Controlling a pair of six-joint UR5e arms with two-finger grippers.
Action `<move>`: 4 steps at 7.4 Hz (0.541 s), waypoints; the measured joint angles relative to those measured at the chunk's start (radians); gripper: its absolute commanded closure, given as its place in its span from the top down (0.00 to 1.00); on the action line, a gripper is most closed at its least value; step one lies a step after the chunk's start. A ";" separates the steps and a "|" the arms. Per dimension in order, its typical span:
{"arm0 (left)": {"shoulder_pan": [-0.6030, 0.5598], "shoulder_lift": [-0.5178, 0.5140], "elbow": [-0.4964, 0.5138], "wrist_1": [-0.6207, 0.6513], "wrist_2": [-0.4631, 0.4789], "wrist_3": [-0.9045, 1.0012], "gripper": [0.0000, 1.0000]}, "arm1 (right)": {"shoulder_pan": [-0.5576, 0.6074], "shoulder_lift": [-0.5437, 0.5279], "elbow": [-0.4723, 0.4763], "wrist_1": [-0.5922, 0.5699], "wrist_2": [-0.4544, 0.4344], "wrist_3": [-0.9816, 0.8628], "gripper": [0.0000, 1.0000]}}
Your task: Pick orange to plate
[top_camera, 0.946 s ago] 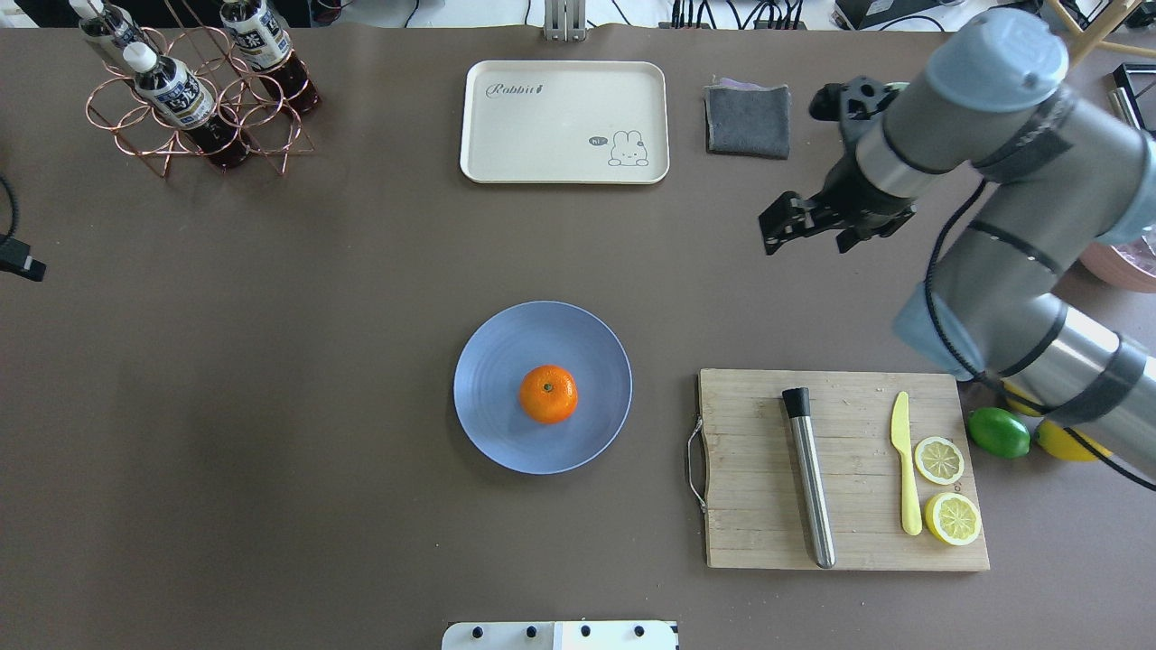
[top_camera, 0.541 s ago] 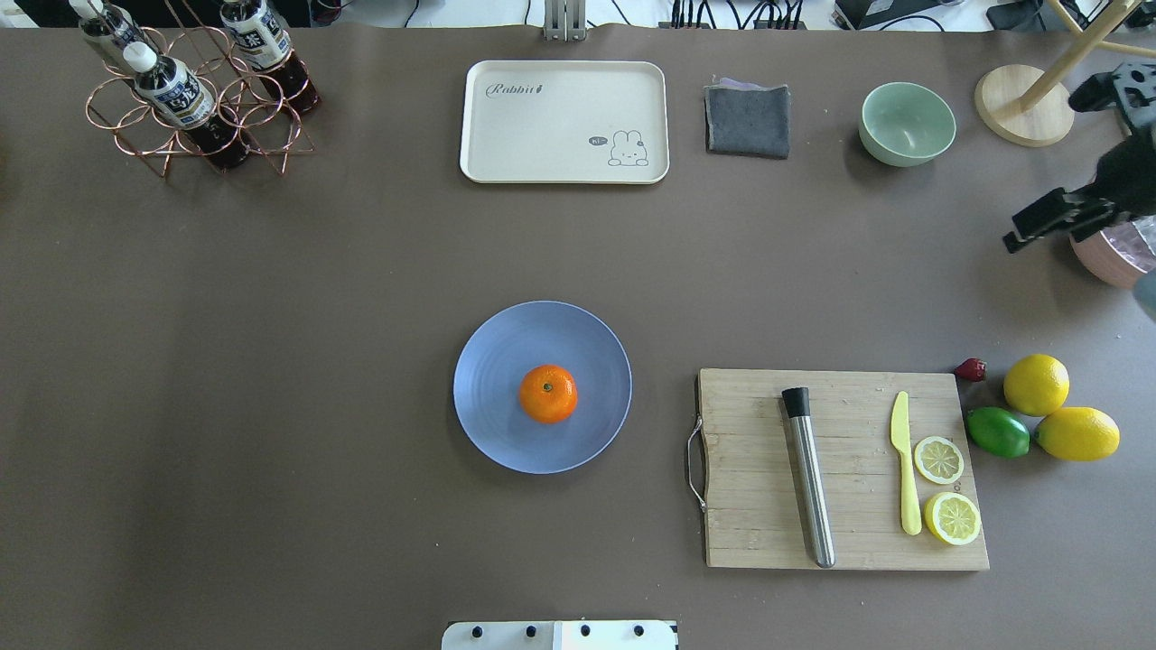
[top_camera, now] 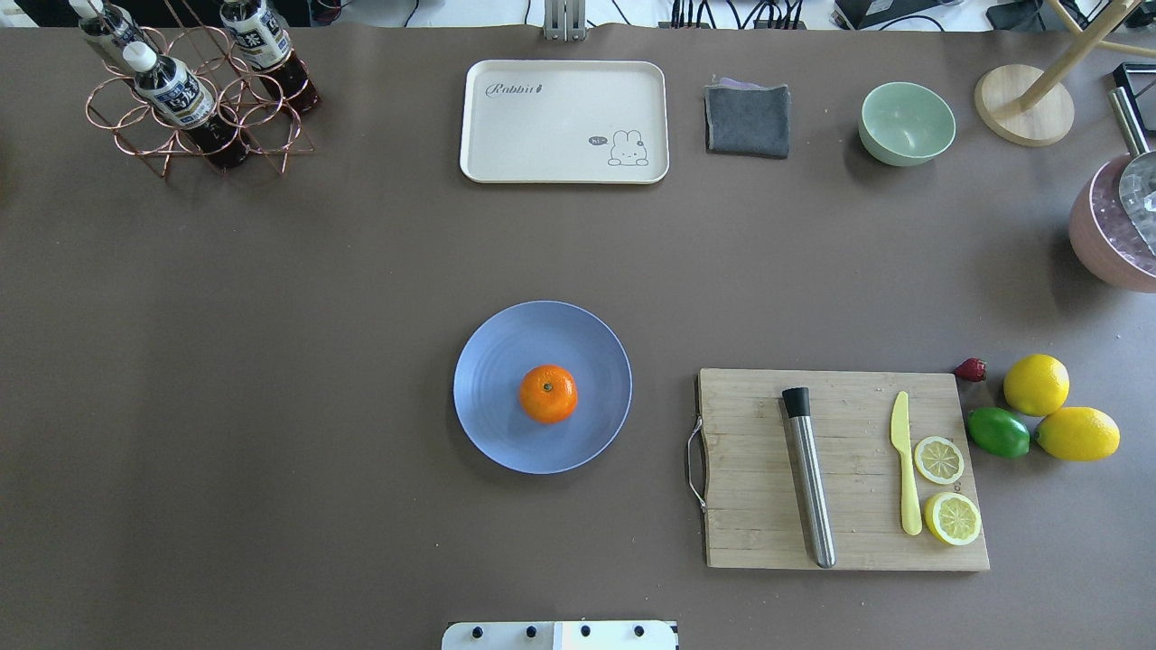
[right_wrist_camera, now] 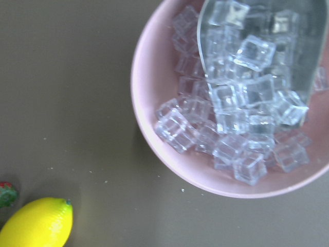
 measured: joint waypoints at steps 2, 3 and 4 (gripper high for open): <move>-0.003 0.005 0.002 -0.014 0.003 0.004 0.97 | 0.036 -0.004 -0.015 0.000 -0.001 -0.017 1.00; -0.003 0.008 0.005 -0.038 0.012 0.005 0.97 | 0.040 -0.002 -0.015 0.001 -0.001 -0.018 1.00; -0.004 0.012 0.008 -0.065 0.035 0.006 0.97 | 0.041 0.001 -0.015 0.001 -0.001 -0.017 1.00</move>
